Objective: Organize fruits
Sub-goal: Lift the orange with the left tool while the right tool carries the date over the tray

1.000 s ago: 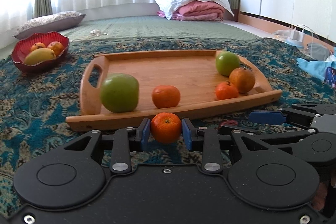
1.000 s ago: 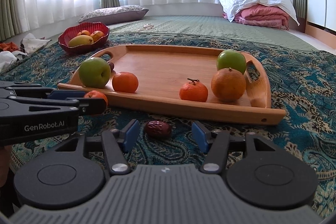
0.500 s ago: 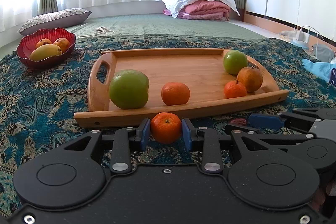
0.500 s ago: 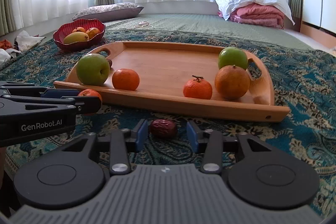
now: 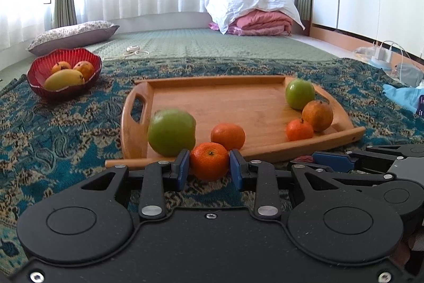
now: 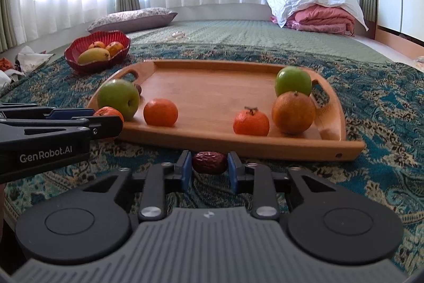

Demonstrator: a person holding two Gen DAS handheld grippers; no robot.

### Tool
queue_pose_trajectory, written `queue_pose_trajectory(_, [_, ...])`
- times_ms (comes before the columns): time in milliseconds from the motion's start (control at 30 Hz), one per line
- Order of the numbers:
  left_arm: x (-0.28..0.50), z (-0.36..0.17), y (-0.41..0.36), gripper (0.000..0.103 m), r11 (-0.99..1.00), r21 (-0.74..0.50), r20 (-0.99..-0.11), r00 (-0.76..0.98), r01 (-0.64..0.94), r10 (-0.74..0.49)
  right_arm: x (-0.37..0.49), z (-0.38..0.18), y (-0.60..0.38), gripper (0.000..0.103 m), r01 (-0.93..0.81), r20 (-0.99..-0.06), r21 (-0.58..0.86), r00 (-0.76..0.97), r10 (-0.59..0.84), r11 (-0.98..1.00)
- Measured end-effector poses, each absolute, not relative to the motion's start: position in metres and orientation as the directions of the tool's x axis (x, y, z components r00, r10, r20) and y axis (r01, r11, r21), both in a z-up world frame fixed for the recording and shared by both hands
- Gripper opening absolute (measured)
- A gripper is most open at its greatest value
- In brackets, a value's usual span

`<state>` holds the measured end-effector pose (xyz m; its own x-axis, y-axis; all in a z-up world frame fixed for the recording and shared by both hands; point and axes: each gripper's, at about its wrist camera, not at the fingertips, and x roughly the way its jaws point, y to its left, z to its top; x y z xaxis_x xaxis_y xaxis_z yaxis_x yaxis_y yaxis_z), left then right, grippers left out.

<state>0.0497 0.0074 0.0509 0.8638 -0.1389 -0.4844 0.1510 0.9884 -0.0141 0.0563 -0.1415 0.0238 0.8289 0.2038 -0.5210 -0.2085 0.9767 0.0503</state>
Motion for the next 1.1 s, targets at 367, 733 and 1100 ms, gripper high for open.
queue_pose_trajectory(367, [0.069, 0.087, 0.017, 0.031, 0.989, -0.041, -0.428, 0.892, 0.144, -0.147, 0.071, 0.058, -0.148, 0.034, -0.187, -0.444, 0.048, 0.876, 0.188, 0.981])
queue_pose_trajectory(733, [0.124, 0.103, 0.021, 0.031, 0.988, -0.086, -0.452, 0.879, 0.125, -0.150, 0.121, 0.073, -0.164, 0.034, -0.131, -0.460, 0.109, 0.872, 0.167, 0.985])
queue_pose_trajectory(1100, [0.183, 0.086, 0.015, 0.031, 0.992, -0.066, -0.557, 0.820, 0.111, -0.128, 0.165, 0.065, -0.170, 0.034, -0.106, -0.522, 0.110, 0.840, 0.148, 0.988])
